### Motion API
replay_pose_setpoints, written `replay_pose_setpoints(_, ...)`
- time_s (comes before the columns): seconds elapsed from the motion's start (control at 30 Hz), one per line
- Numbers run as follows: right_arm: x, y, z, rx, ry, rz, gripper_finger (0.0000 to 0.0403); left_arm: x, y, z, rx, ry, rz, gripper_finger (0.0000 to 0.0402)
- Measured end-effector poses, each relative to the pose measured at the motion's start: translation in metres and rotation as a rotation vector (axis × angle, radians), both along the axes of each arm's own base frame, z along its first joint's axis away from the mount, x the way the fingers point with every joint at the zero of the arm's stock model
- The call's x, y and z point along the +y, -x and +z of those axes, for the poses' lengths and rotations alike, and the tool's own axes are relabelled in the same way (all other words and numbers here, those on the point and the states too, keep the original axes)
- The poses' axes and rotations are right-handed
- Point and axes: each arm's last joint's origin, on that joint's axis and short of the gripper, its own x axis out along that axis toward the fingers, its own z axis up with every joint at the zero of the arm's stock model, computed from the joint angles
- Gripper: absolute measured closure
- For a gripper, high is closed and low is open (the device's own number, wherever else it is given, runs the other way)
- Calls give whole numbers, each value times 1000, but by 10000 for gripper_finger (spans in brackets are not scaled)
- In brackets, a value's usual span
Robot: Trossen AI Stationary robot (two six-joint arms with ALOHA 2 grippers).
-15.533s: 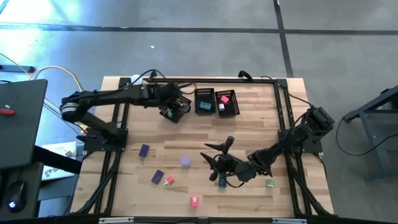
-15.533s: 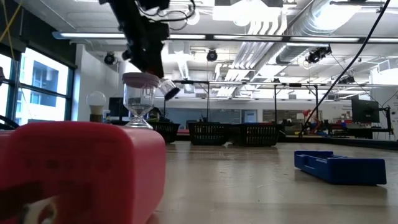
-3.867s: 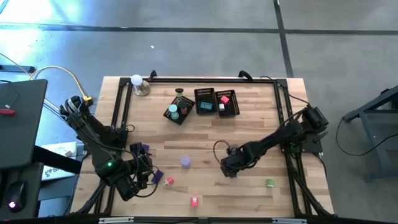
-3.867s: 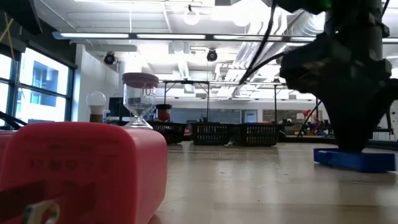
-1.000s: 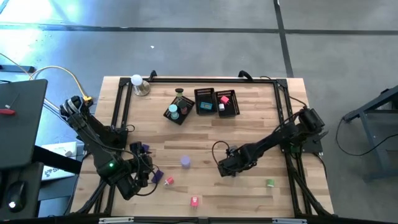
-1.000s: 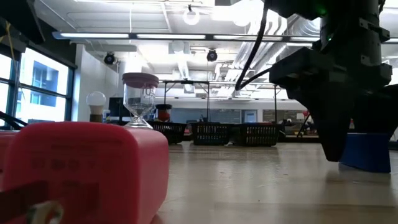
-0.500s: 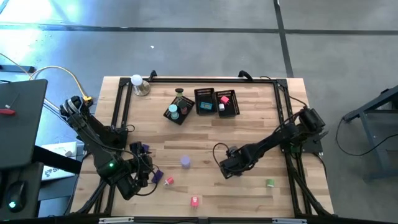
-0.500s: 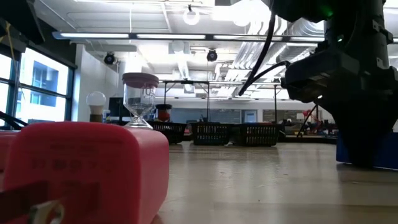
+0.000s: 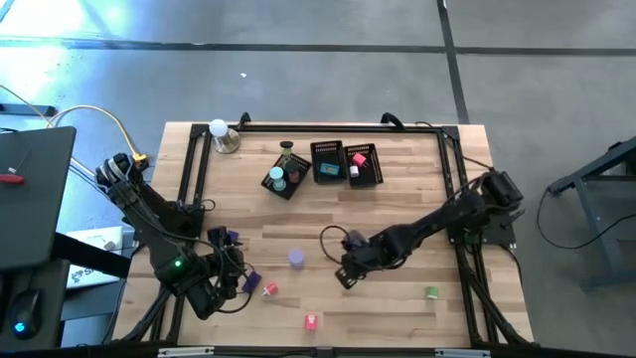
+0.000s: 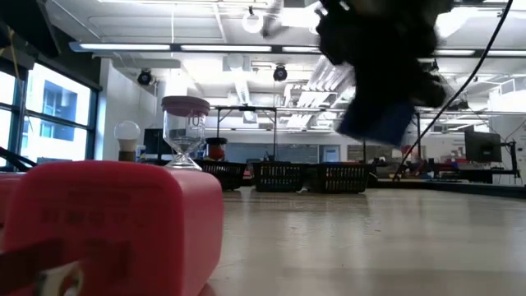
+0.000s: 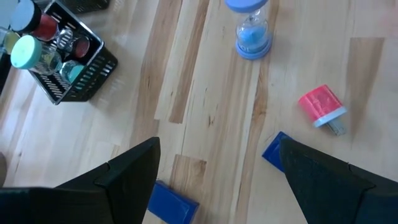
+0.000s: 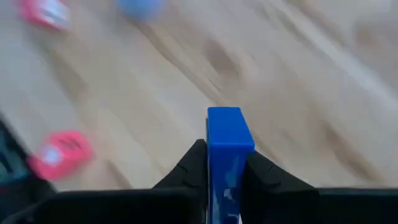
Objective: Pick & Place Office items
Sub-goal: Put the blue digital timer into the middle black bin
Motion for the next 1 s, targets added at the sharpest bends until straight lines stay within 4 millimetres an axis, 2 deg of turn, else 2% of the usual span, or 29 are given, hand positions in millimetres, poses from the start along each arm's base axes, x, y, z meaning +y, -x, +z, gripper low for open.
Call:
replay_pose_setpoints(0.1, -12, -16, 21, -96, 101, 53, 365, -1, -1, 0, -13, 8, 1, 80)
replay_pose_setpoints(0.23, -40, -36, 46, -167, 181, 106, 364, -2, -2, 0, -21, 22, 1, 80)
replay_pose_setpoints(0.43, -102, -56, 77, -239, 224, 140, 365, -5, -4, 1, -34, 55, -6, 80)
replay_pose_setpoints(0.57, -149, -60, 88, -262, 316, 128, 364, -5, -4, 1, -34, 54, -6, 80)
replay_pose_setpoints(0.67, -186, -59, 87, -242, 398, 67, 365, -5, -4, 1, -37, 55, -3, 80)
replay_pose_setpoints(0.8, -232, -53, 76, -173, 425, -20, 364, -5, -4, 1, -37, 54, -3, 80)
replay_pose_setpoints(0.9, -260, -51, 64, -136, 420, -71, 365, -5, -4, 1, -35, 48, -10, 80)
replay_pose_setpoints(1.0, -280, -54, 42, -96, 399, -76, 365, -4, -5, 1, -39, 24, -26, 80)
